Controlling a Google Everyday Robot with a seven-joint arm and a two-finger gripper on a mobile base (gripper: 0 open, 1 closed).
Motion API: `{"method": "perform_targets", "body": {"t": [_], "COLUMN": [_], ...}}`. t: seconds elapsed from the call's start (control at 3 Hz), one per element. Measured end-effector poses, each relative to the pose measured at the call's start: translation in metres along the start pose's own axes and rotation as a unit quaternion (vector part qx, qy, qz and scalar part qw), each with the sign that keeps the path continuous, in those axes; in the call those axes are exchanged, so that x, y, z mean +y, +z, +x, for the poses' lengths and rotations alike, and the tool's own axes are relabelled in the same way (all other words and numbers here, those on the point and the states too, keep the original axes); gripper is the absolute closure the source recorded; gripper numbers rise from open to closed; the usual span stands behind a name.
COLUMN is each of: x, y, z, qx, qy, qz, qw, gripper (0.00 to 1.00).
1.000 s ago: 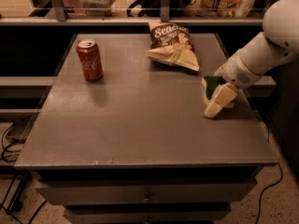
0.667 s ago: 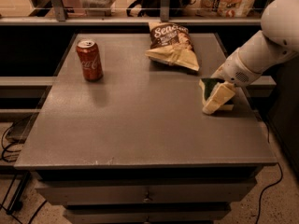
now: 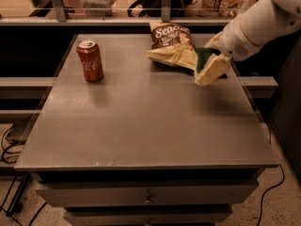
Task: Move sponge near coke can
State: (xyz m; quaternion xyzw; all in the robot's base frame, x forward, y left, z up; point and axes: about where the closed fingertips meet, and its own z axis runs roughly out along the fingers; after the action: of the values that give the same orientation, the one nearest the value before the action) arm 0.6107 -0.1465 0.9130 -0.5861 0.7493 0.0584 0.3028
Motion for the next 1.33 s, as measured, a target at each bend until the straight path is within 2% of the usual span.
{"method": "perform_targets", "body": {"t": [0.33,0.67,1.0,1.33], "x": [-0.001,0.003,0.017,0.037], "y": [-0.002,0.008,0.035,0.066], "z": [-0.004,-0.006,-0.039,-0.095], "qx": [-0.004,0.006,-0.031,-0.089], "qy": [-0.003,-0.005,-0.021,-0.039], "qz": [0.002,-0.008,-0.036,-0.071], "qw": [1.0000,0.9999,0.9987,0.9927], "gripper": [1.00,1.00,1.00,1.00]}}
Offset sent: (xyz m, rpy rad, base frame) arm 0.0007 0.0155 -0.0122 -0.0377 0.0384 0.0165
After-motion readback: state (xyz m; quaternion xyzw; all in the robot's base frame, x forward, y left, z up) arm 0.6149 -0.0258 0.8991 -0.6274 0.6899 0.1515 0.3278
